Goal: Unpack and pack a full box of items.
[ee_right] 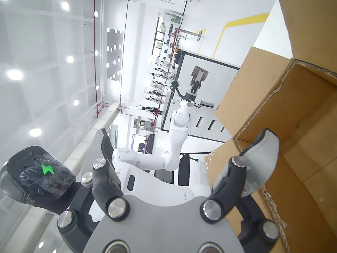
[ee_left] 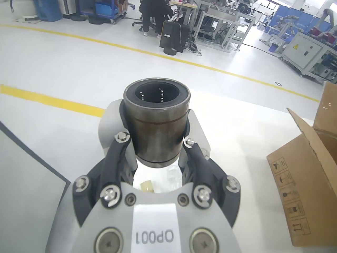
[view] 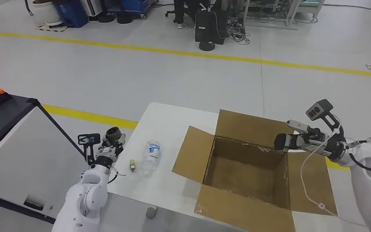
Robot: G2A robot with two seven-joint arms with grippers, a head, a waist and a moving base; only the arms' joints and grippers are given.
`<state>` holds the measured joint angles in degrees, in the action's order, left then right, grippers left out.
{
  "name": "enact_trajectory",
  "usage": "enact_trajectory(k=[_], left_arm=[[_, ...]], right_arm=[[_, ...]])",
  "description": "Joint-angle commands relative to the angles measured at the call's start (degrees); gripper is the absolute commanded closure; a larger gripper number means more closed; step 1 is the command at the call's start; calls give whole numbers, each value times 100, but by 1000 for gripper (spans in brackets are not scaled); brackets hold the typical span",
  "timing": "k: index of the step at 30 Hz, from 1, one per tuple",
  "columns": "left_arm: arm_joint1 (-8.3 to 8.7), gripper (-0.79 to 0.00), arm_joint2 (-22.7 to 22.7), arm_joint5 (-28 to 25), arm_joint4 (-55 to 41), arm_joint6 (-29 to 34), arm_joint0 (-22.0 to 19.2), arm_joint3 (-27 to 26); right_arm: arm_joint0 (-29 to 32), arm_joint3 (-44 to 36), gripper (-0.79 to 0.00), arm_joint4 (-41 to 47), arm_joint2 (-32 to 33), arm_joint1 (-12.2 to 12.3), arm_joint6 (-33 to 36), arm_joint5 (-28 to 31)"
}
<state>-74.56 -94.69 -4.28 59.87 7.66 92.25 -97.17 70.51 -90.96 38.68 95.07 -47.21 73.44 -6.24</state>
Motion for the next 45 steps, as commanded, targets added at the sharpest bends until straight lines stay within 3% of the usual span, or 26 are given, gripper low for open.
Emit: enact_trajectory(k=[1, 11, 18, 24, 45], left_arm=[[-4, 0, -50, 55, -58, -149, 167, 86], [-25, 0, 31, -132, -1, -1045, 682, 438], [-1, 0, 108, -188, 568, -1366, 526, 717], [14, 0, 202, -315, 813, -1398, 434, 1135], [29, 0, 222, -287, 1034, -1413, 386, 1268]], right_arm=[[0, 0, -785, 0, 0, 0, 0, 0], [0, 0, -785, 0, 0, 0, 0, 0], [0, 0, -785, 0, 0, 0, 0, 0], [0, 0, -785, 0, 0, 0, 0, 0], [0, 0, -785, 0, 0, 0, 0, 0]])
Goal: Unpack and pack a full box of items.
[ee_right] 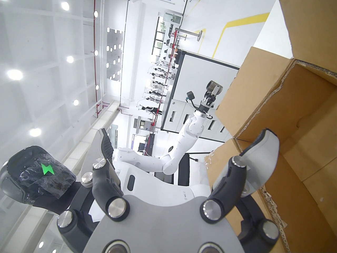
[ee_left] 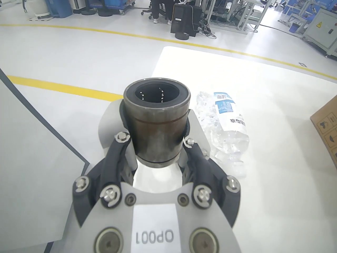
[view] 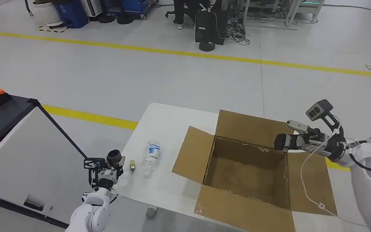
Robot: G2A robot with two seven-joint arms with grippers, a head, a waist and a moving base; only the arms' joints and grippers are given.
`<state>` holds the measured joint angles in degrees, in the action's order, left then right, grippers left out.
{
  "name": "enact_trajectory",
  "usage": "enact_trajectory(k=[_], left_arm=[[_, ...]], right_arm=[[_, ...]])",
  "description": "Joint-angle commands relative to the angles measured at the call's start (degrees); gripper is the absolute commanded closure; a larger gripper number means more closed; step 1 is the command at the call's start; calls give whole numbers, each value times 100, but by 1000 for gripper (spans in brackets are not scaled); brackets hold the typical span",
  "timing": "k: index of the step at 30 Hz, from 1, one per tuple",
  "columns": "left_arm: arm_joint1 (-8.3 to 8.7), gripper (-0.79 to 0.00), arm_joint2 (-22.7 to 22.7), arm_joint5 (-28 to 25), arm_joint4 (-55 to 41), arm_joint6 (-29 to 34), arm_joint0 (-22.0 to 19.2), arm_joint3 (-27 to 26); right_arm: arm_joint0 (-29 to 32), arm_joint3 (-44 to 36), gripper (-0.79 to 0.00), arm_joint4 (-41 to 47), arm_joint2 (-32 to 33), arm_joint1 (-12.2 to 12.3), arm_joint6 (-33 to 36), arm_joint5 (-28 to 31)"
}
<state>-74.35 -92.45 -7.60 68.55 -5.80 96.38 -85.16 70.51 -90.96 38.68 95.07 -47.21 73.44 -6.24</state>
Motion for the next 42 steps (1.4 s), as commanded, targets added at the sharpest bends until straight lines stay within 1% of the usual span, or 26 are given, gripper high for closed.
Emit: enact_trajectory(k=[1, 6, 13, 23, 30, 31, 34, 35, 36, 37, 42], left_arm=[[4, 0, 25, 101, 200, -110, -46, 171], [-10, 0, 117, 240, 239, -179, -167, 570], [-19, 0, 234, 188, 241, -197, -243, 922], [-13, 0, 284, 149, 246, -228, -213, 981], [-12, 0, 302, 172, 166, -98, -215, 980], [-9, -129, 307, 184, 206, -89, -219, 979], [-8, -351, 332, 157, 199, -69, -210, 975], [-4, -610, 325, 154, 211, -58, -206, 964], [-2, -736, 324, 162, 223, -53, -199, 952], [0, -785, 326, 166, 237, -51, -190, 935], [10, -785, 297, 163, 231, -66, -101, 765]], right_arm=[[0, 0, -785, 0, 0, 0, 0, 0], [0, 0, -785, 0, 0, 0, 0, 0], [0, 0, -785, 0, 0, 0, 0, 0], [0, 0, -785, 0, 0, 0, 0, 0], [0, 0, -785, 0, 0, 0, 0, 0], [0, 0, -785, 0, 0, 0, 0, 0], [0, 0, -785, 0, 0, 0, 0, 0], [0, 0, -785, 0, 0, 0, 0, 0], [0, 0, -785, 0, 0, 0, 0, 0], [0, 0, -785, 0, 0, 0, 0, 0], [0, 0, -785, 0, 0, 0, 0, 0]])
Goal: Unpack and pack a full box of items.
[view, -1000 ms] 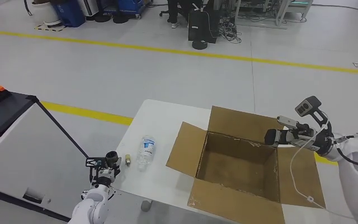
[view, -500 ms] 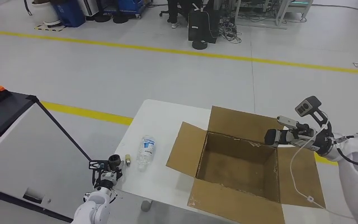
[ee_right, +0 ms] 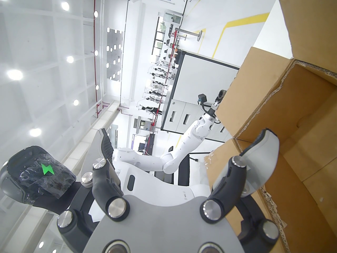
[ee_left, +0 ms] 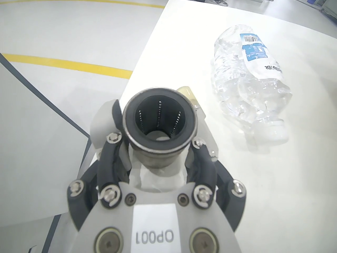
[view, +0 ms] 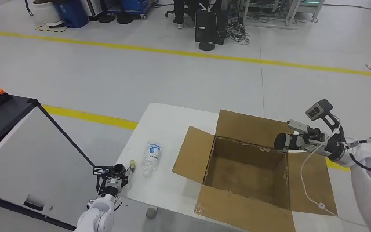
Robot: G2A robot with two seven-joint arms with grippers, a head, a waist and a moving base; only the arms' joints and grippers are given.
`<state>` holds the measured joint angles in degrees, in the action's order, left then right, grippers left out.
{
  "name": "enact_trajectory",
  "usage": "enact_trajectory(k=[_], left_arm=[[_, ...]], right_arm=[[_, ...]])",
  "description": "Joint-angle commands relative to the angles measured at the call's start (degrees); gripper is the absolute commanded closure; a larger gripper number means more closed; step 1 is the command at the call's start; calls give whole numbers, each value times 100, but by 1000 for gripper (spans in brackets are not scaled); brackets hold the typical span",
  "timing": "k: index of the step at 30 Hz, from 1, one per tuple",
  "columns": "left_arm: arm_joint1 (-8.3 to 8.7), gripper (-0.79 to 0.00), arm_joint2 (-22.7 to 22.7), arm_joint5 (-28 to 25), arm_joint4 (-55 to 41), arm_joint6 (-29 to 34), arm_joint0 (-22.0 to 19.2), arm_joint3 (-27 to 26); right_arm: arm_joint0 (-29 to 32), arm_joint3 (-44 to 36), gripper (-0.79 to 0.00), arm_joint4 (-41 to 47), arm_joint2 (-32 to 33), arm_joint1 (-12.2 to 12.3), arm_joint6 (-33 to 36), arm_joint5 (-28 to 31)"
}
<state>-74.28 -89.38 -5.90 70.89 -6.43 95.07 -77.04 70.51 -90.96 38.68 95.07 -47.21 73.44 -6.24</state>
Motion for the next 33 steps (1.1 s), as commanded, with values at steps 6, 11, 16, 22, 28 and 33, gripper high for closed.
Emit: enact_trajectory(k=[6, 11, 16, 22, 28, 33], left_arm=[[28, -785, -134, -57, -20, -135, 278, -468], [61, -785, -340, -47, -12, -92, 625, -1028], [126, -785, -680, -275, 93, 344, 1175, -1903], [194, -785, -1204, -807, -125, 778, 1847, -2885], [211, -785, -1441, -900, 13, 522, 2186, -3314], [211, -785, -1432, -908, 57, 465, 2204, -3300]], right_arm=[[0, 0, -785, 0, 0, 0, 0, 0], [0, 0, -785, 0, 0, 0, 0, 0], [0, 0, -785, 0, 0, 0, 0, 0], [0, 0, -785, 0, 0, 0, 0, 0], [0, 0, -785, 0, 0, 0, 0, 0], [0, 0, -785, 0, 0, 0, 0, 0]])
